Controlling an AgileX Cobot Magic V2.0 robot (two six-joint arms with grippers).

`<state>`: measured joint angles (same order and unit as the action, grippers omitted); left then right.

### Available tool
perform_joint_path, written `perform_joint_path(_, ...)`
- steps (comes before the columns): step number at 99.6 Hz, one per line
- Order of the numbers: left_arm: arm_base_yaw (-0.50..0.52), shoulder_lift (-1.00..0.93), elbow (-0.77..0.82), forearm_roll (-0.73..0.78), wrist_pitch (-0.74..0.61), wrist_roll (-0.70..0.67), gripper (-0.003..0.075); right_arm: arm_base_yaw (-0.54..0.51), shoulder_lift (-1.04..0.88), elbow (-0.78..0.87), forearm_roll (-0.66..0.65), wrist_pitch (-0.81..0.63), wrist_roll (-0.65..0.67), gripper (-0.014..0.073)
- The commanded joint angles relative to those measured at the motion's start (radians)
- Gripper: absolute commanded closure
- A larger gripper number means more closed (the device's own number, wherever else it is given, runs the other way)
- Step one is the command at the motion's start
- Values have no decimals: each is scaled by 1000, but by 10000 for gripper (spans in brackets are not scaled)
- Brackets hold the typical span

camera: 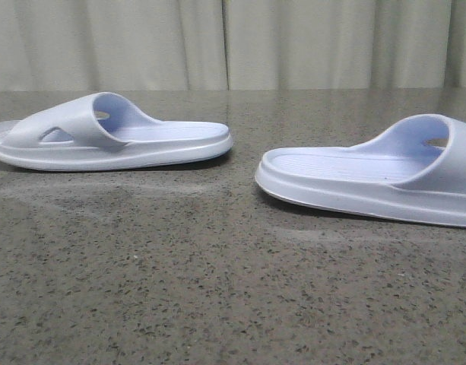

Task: Insert blue slippers together front up
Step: 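Lower both grippers and pinch each slipper's heel rim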

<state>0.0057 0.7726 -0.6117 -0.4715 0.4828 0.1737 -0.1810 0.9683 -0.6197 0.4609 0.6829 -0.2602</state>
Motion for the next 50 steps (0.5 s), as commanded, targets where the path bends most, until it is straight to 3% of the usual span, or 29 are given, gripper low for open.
perform_joint_path(1,-8,5,-39,-41,-60,14,328,-6,22,-42,27,-17,-27,347)
perform_joint_path(24,-8,5,-39,-45,-57,14,328,-51,72,-51,55,14,-90,347)
perform_joint_path(42,-8,5,-39,-45,-57,14,328,-124,142,-51,293,101,-305,347)
perform_joint_path(50,-8,7,-39,-45,-57,14,328,-149,175,-59,341,149,-349,363)
